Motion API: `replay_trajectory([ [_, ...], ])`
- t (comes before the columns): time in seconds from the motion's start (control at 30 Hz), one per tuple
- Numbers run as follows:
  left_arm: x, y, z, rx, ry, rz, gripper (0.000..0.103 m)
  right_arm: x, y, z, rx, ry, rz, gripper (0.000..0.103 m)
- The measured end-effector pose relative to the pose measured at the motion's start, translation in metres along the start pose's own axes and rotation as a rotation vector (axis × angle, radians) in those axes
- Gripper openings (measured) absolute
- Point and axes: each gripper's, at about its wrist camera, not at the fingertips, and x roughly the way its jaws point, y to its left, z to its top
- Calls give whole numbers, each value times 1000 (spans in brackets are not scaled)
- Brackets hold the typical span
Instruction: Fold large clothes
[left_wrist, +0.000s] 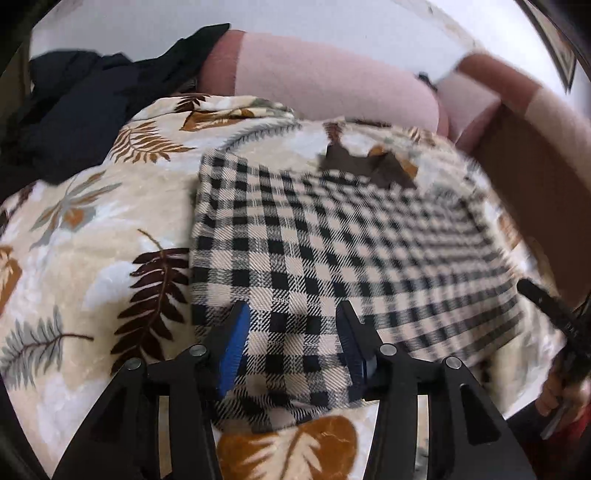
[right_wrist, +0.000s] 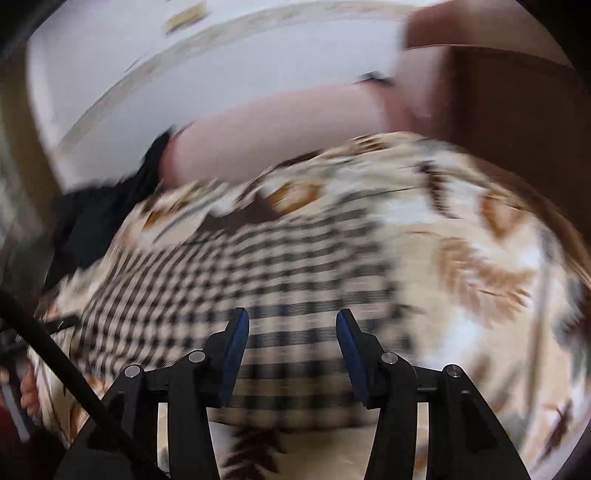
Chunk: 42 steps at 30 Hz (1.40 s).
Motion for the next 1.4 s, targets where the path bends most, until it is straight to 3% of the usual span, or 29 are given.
replay_trajectory([
  [0.1, 18, -3, -7, 38, 33, 56, 47, 29, 2, -8, 2, 98, 3, 53],
  [0.2, 29, 9, -13, 18, 64, 62, 47, 42, -14, -16, -1, 141, -83, 53],
  [0.3, 32, 23, -19, -1, 73, 84, 47, 40, -42, -18, 56, 136, -127, 50],
  [0.43, 33, 53, -24, -76, 90, 177, 47, 36, -95, -26, 191, 154, -284, 51],
  [0.5, 33, 71, -26, -133, 107, 171, 47, 31, -119, -27, 281, 159, -299, 50],
  [0.53, 31, 80, -27, -173, 106, 133, 47, 27, -130, -26, 329, 144, -281, 50],
  [0.73, 14, 84, -25, -194, 76, 158, 47, 5, -137, -21, 353, 78, -371, 52],
  [0.9, 0, 72, -19, -146, 3, 289, 47, -16, -107, -12, 254, -40, -399, 52],
  [1.0, -11, 68, -17, -149, -27, 266, 47, -18, -68, -9, 138, -80, -353, 52],
  [1.4, -6, 37, -15, -32, -37, 310, 48, 30, 84, -52, -325, 0, -171, 52],
])
